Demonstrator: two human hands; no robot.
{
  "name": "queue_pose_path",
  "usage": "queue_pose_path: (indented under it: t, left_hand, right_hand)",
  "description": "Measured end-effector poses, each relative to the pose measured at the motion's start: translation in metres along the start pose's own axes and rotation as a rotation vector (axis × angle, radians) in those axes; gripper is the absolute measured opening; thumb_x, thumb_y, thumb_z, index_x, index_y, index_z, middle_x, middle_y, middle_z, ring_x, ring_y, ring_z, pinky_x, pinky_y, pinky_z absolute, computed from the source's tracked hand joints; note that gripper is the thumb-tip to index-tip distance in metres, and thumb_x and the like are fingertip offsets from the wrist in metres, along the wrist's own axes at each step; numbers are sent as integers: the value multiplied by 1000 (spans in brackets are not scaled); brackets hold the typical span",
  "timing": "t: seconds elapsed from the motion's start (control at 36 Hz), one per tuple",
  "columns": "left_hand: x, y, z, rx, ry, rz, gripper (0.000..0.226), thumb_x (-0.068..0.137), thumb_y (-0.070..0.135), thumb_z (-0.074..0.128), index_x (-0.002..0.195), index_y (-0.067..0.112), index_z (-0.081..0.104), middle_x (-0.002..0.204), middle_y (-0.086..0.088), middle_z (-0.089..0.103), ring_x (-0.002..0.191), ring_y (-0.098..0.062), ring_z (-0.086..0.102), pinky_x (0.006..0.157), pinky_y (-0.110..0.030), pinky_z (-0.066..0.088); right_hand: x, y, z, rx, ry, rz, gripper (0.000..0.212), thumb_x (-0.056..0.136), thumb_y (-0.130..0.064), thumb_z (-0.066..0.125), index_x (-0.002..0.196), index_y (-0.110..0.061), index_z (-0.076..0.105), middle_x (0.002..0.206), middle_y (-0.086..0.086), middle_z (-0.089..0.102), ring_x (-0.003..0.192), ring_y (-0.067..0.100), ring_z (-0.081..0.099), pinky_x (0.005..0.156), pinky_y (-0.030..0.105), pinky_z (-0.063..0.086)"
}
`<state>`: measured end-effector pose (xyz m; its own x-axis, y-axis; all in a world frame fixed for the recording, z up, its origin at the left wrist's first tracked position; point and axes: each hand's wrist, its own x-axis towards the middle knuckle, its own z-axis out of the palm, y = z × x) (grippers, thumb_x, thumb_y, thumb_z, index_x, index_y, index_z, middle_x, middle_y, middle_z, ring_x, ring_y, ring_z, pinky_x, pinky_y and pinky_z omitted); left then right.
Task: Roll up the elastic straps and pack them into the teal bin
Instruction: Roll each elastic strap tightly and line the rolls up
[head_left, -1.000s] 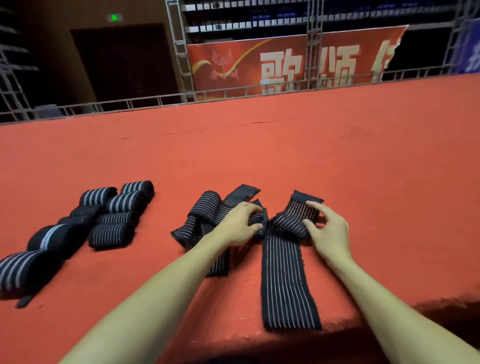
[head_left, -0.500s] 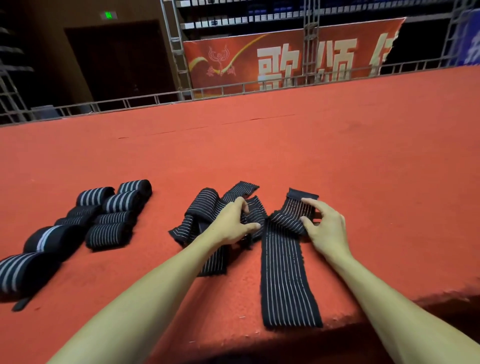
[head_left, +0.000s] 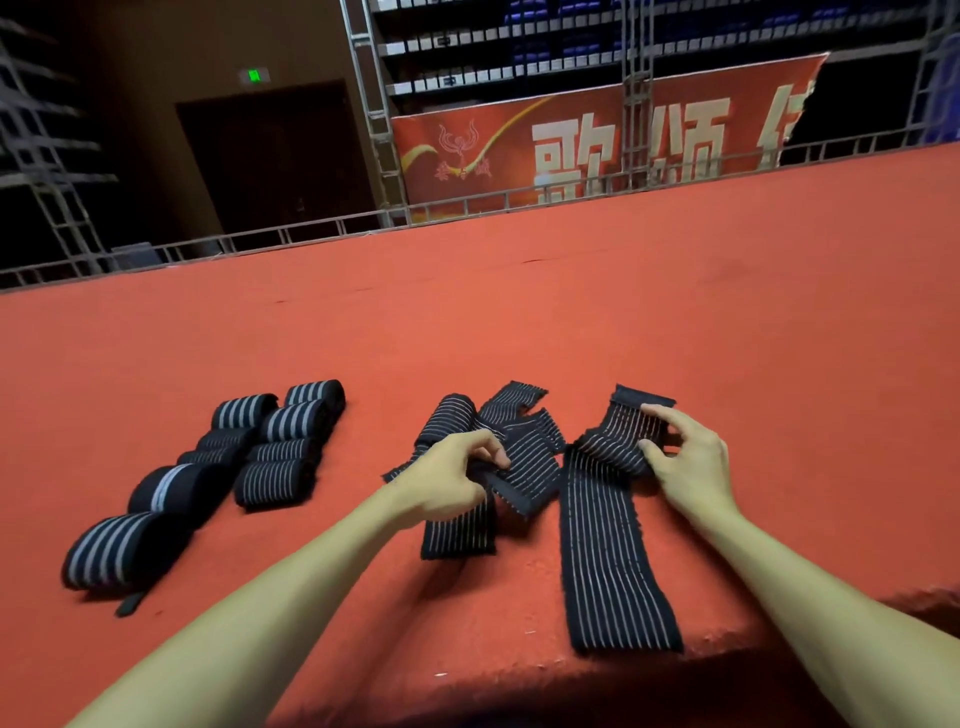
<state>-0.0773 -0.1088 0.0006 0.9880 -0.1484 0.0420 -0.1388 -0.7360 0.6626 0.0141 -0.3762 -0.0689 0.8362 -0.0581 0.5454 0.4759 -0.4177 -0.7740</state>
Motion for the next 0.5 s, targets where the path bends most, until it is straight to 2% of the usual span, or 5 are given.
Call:
queue_pose_path:
  t: [0.08, 0.17, 0.28, 0.42, 0.5]
  left_hand:
    - [-7, 4, -15, 61, 36, 43, 37, 74, -10, 56, 99, 16, 64, 109, -3, 69, 68, -6, 59, 57, -19, 44]
    - [-11, 13, -30, 64, 130, 90, 32, 77, -8, 63, 100, 13, 69, 105, -2, 72, 88, -14, 66, 78, -30, 53]
    - [-18, 28, -49, 41, 264, 121, 27, 82, -9, 61, 99, 7, 73, 102, -5, 74, 99, -19, 69, 91, -33, 54]
    - [-30, 51, -74, -1, 361, 187, 17, 86, -3, 68, 91, 12, 73, 90, 3, 73, 87, -11, 70, 82, -26, 56]
    - [-37, 64, -92, 6, 412, 248, 19, 85, 7, 74, 84, 26, 72, 81, 8, 72, 74, -9, 62, 73, -26, 53]
  right_hand:
    - [5, -19, -5, -3, -24, -53, 43, 79, 8, 73, 116, -12, 71, 112, 2, 71, 97, 20, 65, 80, 4, 40]
    - [19, -48, -8, 21, -24, -126, 43, 78, 8, 74, 115, -13, 72, 108, -7, 68, 95, 18, 65, 77, -4, 38]
    - [41, -92, -15, 60, -17, -207, 44, 79, 9, 71, 116, -15, 72, 106, -9, 68, 91, 15, 66, 82, 13, 47]
    - [61, -139, -21, 90, -36, -271, 45, 81, 8, 70, 114, -22, 72, 104, -12, 68, 89, 14, 61, 81, 21, 48]
    - [68, -163, -23, 104, -54, -310, 42, 82, 7, 69, 112, -22, 73, 105, -14, 67, 84, 7, 58, 73, 4, 39]
